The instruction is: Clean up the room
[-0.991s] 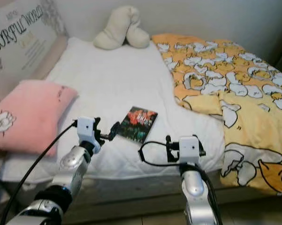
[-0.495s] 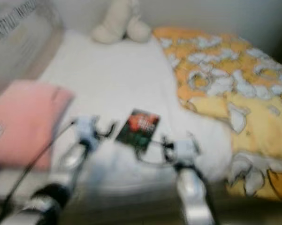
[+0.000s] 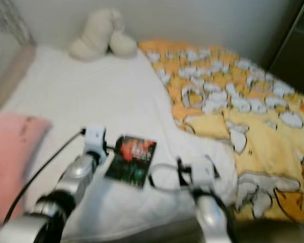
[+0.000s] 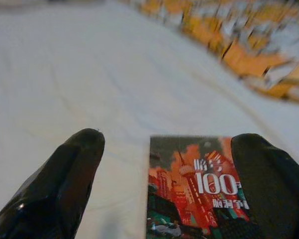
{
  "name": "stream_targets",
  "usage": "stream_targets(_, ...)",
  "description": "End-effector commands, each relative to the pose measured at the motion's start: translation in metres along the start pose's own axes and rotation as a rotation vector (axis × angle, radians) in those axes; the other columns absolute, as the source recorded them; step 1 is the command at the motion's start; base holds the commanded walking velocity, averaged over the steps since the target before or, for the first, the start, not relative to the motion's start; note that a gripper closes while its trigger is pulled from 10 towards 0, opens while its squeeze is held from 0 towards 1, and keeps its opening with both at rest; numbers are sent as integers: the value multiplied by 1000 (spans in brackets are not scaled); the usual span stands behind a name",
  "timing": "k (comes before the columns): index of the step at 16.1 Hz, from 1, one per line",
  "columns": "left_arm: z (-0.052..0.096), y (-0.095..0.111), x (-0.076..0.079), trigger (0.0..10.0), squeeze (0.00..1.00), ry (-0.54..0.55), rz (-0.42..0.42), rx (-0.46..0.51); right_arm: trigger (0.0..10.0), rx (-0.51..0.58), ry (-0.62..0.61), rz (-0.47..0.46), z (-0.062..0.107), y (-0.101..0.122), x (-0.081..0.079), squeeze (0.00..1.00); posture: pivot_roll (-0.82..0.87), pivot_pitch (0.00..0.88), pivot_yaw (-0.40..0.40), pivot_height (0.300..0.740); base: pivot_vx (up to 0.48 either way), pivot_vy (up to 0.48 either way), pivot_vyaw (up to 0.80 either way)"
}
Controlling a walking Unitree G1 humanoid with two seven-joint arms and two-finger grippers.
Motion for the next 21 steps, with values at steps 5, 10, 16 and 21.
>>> stream_targets(5,-4,1,-3,10000,0,77,-10,-50,10000,-26,66,45,36,6,8,0,-97,191,-117,740,0,0,0)
stream_targets(10,5,-17,-30,10000,0,184,-17,-102,10000,-86,77,40,56,3,9,0,-107,237,-137,740,0,0,0)
stream_targets(16,18,-46,-37,10000,0,215,16,-189,10000,-129,104,25,59,-1,3,0,-88,250,-142,740,0,0,0)
stream_targets(21,20,-53,-16,10000,0,78,194,-171,10000,-149,104,26,60,-3,4,0,-84,245,-136,740,0,0,0)
Point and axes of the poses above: a point about 5 cm out from each wrist's last joint towards the gripper, its own z axis pointing back from the gripper into the wrist, its own y axis along the axis of the wrist's last joint, x = y × z, the point moved 3 cm from there along -z, pointing out of the wrist towards the gripper, and after that the axes turned 13 degrees about -z, right-handed, at the moved point
